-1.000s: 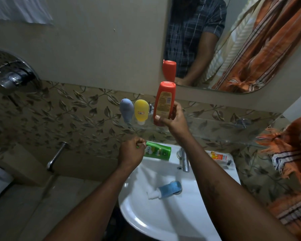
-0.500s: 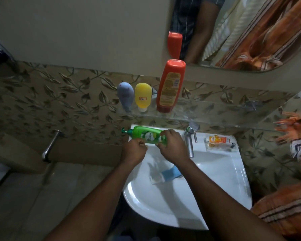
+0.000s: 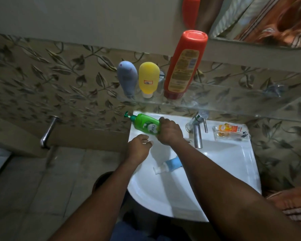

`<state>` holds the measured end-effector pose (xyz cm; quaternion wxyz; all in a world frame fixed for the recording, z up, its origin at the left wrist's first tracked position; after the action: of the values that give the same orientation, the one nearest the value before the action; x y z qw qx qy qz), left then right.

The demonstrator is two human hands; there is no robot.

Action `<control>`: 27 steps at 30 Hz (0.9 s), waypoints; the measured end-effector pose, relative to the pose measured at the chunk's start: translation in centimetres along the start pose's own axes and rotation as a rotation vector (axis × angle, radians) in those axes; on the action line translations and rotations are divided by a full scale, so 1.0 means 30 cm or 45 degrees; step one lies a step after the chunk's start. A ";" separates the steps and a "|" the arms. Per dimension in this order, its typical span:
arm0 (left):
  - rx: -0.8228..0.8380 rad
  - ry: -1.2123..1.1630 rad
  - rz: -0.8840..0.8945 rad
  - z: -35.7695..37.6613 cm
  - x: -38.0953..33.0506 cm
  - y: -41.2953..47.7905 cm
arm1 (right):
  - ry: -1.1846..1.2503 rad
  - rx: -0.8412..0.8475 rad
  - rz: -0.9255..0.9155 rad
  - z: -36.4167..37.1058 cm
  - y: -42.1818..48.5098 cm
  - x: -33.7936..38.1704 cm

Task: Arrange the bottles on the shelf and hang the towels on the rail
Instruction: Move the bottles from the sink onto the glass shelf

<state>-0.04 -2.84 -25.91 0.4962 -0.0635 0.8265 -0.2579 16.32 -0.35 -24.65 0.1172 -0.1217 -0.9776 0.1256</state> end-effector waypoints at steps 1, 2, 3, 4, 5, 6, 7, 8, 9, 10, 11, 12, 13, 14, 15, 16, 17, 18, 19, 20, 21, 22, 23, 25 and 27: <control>0.004 -0.050 -0.024 0.002 0.008 -0.004 | 0.066 -0.016 0.005 0.011 -0.017 -0.005; 0.005 -0.100 -0.040 0.002 0.020 -0.007 | 0.131 -0.028 0.000 0.023 -0.039 -0.009; 0.001 -0.144 -0.047 0.004 0.041 -0.001 | 0.204 -0.038 -0.016 0.031 -0.065 -0.012; -0.001 -0.163 -0.043 0.008 0.064 0.003 | 0.289 -0.050 -0.030 0.036 -0.096 -0.016; 0.005 -0.168 -0.029 0.012 0.080 -0.003 | 0.384 -0.060 -0.030 0.038 -0.131 -0.020; 0.008 -0.182 -0.013 0.013 0.086 -0.017 | 0.480 -0.071 -0.024 0.034 -0.166 -0.025; 0.006 -0.209 0.003 0.011 0.077 -0.044 | 0.566 -0.077 -0.013 0.024 -0.202 -0.030; 0.004 -0.233 0.028 0.011 0.070 -0.066 | 0.635 -0.085 -0.014 0.010 -0.235 -0.033; 0.007 -0.254 0.069 0.012 0.055 -0.095 | 0.690 -0.094 -0.022 -0.007 -0.273 -0.039; 0.007 -0.278 0.109 0.010 0.038 -0.129 | 0.742 -0.098 -0.033 -0.020 -0.312 -0.046; 0.001 -0.296 0.142 0.007 0.011 -0.168 | 0.791 -0.100 -0.037 -0.037 -0.351 -0.054; -0.008 -0.296 0.169 0.005 -0.018 -0.207 | 0.844 -0.103 -0.038 -0.051 -0.388 -0.064; -0.020 -0.271 0.206 0.003 -0.044 -0.243 | 0.904 -0.101 -0.035 -0.061 -0.422 -0.070; -0.024 -0.220 0.260 0.006 -0.073 -0.282 | 0.966 -0.111 -0.033 -0.074 -0.458 -0.082; -0.029 -0.165 0.315 0.012 -0.093 -0.317 | 1.020 -0.126 -0.027 -0.089 -0.493 -0.095; -0.037 -0.122 0.368 0.019 -0.110 -0.346 | 1.076 -0.146 -0.023 -0.105 -0.525 -0.110; -0.037 -0.100 0.421 0.030 -0.131 -0.373 | 1.120 -0.169 -0.016 -0.125 -0.557 -0.124; -0.035 -0.099 0.475 0.039 -0.154 -0.396 | 1.167 -0.191 -0.012 -0.144 -0.585 -0.135; -0.038 -0.098 0.540 0.054 -0.186 -0.418 | 1.201 -0.223 0.001 -0.173 -0.615 -0.149; -0.042 -0.088 0.600 0.069 -0.220 -0.435 | 1.232 -0.250 0.017 -0.203 -0.641 -0.164; -0.043 -0.062 0.669 0.088 -0.259 -0.453 | 1.248 -0.279 0.042 -0.236 -0.662 -0.184; -0.043 -0.037 0.733 0.107 -0.303 -0.467 | 1.252 -0.316 0.058 -0.272 -0.676 -0.204; -0.042 -0.023 0.785 0.121 -0.346 -0.479 | 1.231 -0.354 0.064 -0.309 -0.684 -0.218; -0.023 -0.019 0.893 0.156 -0.443 -0.509 | 1.139 -0.480 0.077 -0.394 -0.705 -0.255; -0.022 -0.025 1.002 0.188 -0.550 -0.528 | 1.013 -0.644 0.086 -0.484 -0.725 -0.288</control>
<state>10.63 -12.52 -7.28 0.5646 0.2516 0.7850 -0.0403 23.71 -19.92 -6.74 0.4452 -0.2169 -0.8521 -0.1692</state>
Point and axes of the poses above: each hand's wrist, its own y-axis towards the middle knuckle, its own z-axis out of the palm, x = y × z, the point moved 2 cm from there along y, towards the middle knuckle, and after that the axes turned 1 degree about -y, right-handed, at the moved point
